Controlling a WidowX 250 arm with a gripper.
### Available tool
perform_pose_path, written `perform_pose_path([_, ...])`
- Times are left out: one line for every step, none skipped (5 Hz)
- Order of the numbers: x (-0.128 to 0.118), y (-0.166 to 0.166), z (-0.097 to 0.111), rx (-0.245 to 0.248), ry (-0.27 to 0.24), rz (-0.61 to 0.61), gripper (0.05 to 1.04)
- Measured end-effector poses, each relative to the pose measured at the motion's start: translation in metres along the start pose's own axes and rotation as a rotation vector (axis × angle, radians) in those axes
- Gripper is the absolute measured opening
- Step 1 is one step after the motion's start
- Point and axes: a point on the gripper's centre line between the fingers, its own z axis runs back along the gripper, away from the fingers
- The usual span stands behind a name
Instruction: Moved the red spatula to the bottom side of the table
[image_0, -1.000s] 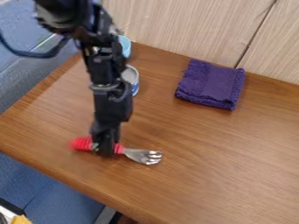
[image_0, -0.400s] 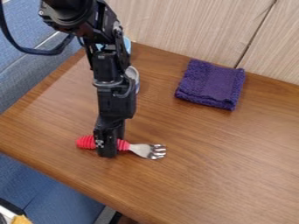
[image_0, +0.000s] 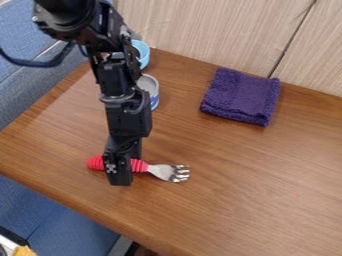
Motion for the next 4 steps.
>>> perform_pose_path([0.006,0.0,0.009,0.001,-0.003,-0.014,0.99])
perform_pose_path([0.012,-0.001,0.029,0.053,-0.029,-0.016,0.993])
perform_pose_path([0.016,0.005,0.05,0.119,-0.064,-0.022,0.995])
perform_pose_path([0.02,0.006,0.068,0.176,-0.076,-0.043,0.995])
